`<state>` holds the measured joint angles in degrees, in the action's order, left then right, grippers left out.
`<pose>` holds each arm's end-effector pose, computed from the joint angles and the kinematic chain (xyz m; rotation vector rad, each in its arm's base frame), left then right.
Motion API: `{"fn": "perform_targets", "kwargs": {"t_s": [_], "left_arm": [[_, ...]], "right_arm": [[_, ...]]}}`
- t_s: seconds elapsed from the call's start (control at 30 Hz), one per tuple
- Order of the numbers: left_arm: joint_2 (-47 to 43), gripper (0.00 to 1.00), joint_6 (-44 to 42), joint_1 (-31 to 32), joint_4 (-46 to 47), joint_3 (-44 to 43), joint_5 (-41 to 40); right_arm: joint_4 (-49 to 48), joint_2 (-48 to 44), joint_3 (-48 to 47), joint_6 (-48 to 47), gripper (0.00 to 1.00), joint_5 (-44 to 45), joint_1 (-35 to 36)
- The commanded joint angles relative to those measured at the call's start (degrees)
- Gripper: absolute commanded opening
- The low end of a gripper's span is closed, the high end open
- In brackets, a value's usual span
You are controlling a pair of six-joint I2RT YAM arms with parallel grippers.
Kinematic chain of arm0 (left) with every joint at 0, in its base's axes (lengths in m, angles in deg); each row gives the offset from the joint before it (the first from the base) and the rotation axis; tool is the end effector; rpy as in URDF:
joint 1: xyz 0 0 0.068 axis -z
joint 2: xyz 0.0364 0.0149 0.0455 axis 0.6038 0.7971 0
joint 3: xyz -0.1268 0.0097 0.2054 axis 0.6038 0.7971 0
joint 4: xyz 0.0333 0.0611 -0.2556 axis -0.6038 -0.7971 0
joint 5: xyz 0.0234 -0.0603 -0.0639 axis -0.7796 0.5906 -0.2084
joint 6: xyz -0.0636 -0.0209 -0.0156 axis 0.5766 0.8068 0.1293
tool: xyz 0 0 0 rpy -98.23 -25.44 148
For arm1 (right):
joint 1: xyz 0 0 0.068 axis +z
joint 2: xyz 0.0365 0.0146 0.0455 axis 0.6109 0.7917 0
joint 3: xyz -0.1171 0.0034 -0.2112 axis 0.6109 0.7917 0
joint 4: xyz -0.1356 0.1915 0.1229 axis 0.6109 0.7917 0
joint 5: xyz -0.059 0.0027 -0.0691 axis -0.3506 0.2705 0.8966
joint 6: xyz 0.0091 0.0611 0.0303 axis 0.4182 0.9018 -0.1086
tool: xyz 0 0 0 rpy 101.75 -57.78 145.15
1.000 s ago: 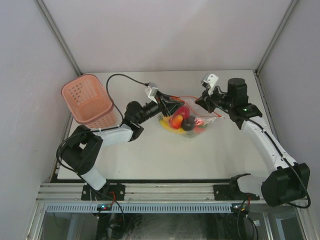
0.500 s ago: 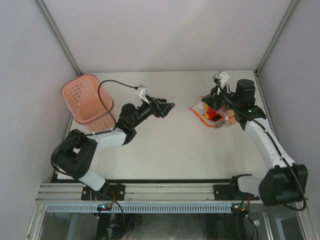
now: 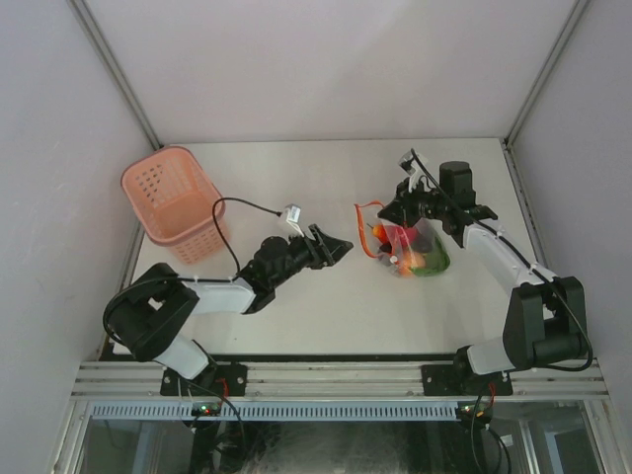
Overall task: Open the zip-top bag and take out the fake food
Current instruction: Open the zipper of the food storage bag at the center of the board.
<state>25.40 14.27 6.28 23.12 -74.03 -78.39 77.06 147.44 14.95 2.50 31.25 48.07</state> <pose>0.2334 -0.2264 0.1542 -0.0817 1.8559 -1.2765 0.3198 0.0984 0.2312 -0.6976 1.9699 0.8999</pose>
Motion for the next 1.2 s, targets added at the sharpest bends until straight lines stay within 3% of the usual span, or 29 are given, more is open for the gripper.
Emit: {"fn": "perform_targets", "kwargs": {"t_s": [0.0, 0.5, 0.7, 0.8, 0.93, 1.17], "left_arm": [[-1.0, 0.74, 0.5, 0.7, -11.1, -6.3, -9.9], [15.6, 0.58, -0.6, 1.0, -14.0, -23.4, -0.4], [17.7, 0.17, -3.9, 0.8, -18.9, -25.0, 0.5], [14.3, 0.06, -7.0, 0.3, -23.9, -24.3, -0.4], [8.8, 0.03, -11.3, -0.1, -32.8, -23.9, -2.4], [4.8, 0.03, -12.9, -2.1, -42.8, -22.0, 0.0]], "right_arm": [[-3.6, -1.6, -0.7, 1.9, 0.00, -1.9, 0.3], [-3.1, -2.1, -0.7, 0.8, 0.00, -2.7, -0.2], [-1.2, -2.3, -1.3, -2.0, 0.00, -0.3, -0.2], [1.7, -1.8, -2.4, -6.7, 0.00, 1.2, 0.3], [6.2, -0.3, -3.9, -12.9, 0.00, 3.3, 1.6], [7.6, 0.7, -4.9, -13.9, 0.00, 5.7, 1.8]]}}
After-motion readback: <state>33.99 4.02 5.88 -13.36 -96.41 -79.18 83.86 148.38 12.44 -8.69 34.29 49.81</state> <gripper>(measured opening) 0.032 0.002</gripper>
